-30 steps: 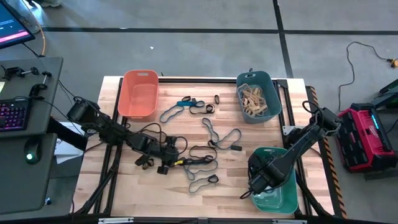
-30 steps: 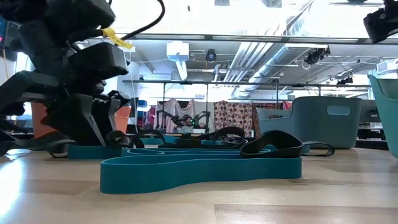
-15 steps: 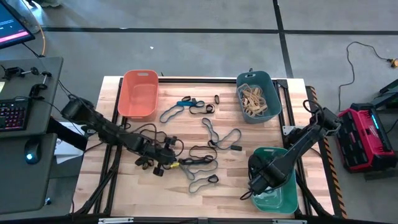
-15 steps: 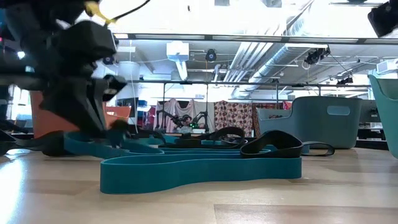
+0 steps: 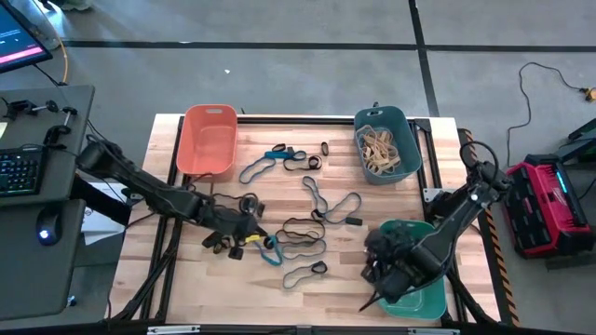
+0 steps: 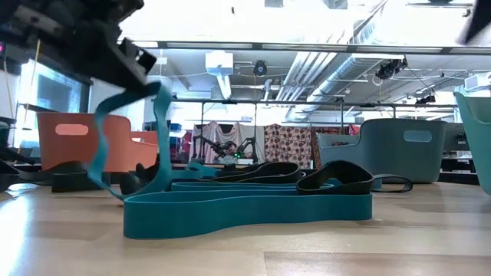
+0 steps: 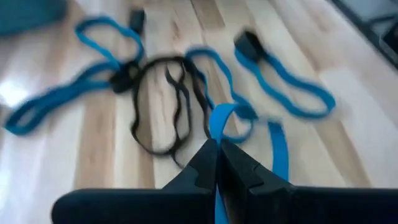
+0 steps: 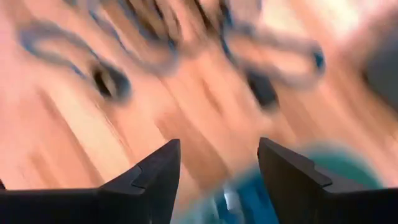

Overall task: Sort rubber bands into baskets
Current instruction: Put the blue rubber band into the green bin

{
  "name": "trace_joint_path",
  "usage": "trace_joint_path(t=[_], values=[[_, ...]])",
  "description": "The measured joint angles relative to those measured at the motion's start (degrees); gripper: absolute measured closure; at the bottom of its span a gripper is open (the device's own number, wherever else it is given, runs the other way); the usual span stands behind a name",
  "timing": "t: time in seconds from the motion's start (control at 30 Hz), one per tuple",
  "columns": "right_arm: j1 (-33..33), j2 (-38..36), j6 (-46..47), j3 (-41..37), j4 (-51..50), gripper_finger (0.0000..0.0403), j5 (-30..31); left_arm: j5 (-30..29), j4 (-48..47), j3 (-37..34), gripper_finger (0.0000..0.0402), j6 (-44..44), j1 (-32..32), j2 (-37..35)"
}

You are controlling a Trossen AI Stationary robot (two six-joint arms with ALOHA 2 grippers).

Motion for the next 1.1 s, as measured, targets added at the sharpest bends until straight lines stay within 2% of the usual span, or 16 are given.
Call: trace_joint_path(t=[0.17,0.3,0.43,0.53,0.8,0.97,1.1], values=[[-3.0,0.0,-12.4,0.1,10.3,0.0198,16.9,-5.0,6.7,0.0,0.0401,3.5,1.0,-0.6],[-7.2,0.0,-23.0,0.1,19.5,0.0198,21.9,-5.9,12.2,0.0,0.0401,5.4,2.8,-0.5],[-11.1,0.0,-36.3,0.1,31.1,0.0198,22.1,-6.1,16.6,0.0,0.0401,5.5,4.5,-0.5],[-13.5,0.0,-43.0,0.1,38.5,0.0198,21.5,-6.1,18.8,0.0,0.0401,5.5,5.0,-0.5],[-19.1,2.0,-49.7,0.0,44.8,0.0198,18.2,-6.5,23.7,0.0,0.0401,6.4,5.1,-0.5],[-21.9,6.2,-56.2,0.0,55.4,0.0198,10.5,-8.3,24.3,0.0,0.0401,6.6,5.1,-0.5],[-23.5,8.5,-57.1,0.0,59.3,0.0198,9.5,-8.4,24.4,0.0,0.0401,6.6,5.0,-0.5]])
